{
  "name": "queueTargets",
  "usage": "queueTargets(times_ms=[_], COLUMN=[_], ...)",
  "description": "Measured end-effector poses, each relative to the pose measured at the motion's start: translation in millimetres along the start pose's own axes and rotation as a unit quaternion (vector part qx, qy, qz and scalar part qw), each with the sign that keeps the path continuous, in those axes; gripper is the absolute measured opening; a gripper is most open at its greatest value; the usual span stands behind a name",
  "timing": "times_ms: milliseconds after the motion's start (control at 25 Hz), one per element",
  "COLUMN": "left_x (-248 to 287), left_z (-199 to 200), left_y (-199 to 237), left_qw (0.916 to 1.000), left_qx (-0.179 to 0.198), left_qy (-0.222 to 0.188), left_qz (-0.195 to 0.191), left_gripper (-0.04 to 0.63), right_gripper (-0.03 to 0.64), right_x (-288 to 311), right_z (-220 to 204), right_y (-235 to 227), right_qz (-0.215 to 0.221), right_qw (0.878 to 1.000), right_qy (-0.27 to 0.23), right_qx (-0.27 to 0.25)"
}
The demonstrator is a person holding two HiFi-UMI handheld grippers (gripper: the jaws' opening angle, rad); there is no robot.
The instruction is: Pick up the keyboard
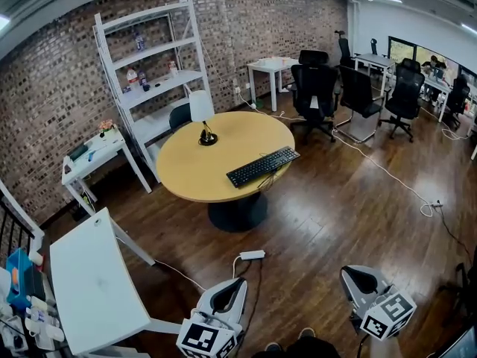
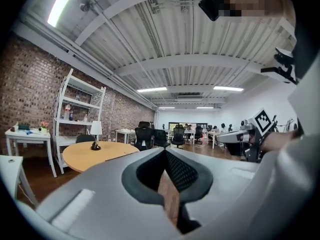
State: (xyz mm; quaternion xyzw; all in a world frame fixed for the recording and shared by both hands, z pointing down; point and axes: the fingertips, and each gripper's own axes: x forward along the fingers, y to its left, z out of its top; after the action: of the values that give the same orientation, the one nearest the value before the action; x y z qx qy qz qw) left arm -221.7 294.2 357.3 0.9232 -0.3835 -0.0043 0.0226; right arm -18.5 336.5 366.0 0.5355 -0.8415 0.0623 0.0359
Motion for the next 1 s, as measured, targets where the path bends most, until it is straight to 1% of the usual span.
queueTargets(times_ms=[160,320,480,640,840,1000], left_x=[30.4,73.7,118.1,152.7,193.9,226.9], left_z=[-1.8,-1.5,6.3,15.9,27.3,24.0], left_y=[10.3,23.5,31.7,39.6,44.5,52.6], left_qw=[1.0000,0.9998,0.9995,0.9989,0.9986,0.9977], left_qx=[-0.001,0.005,0.014,0.015,0.020,0.025], left_qy=[0.005,0.009,0.008,0.004,-0.004,0.011], left_qz=[0.005,0.019,0.027,0.045,0.050,0.063], left_gripper=[0.017,0.017,0.017,0.017,0.001,0.001], right_gripper=[0.002,0.002,0.002,0.002,0.002,0.002], right_x=[23.3,54.0,82.3,101.6,125.2,148.6], right_z=[1.9,7.8,20.8,35.6,50.6,49.9], right_y=[-26.2,-65.0,-106.4,-139.5,-178.2,-208.8], right_qz=[0.007,0.018,0.031,0.045,0.057,0.064], right_qw=[1.000,1.000,0.999,0.999,0.998,0.997], right_qy=[0.001,-0.003,-0.013,-0.021,-0.034,-0.034], right_qx=[0.004,0.004,0.003,0.001,0.003,0.007])
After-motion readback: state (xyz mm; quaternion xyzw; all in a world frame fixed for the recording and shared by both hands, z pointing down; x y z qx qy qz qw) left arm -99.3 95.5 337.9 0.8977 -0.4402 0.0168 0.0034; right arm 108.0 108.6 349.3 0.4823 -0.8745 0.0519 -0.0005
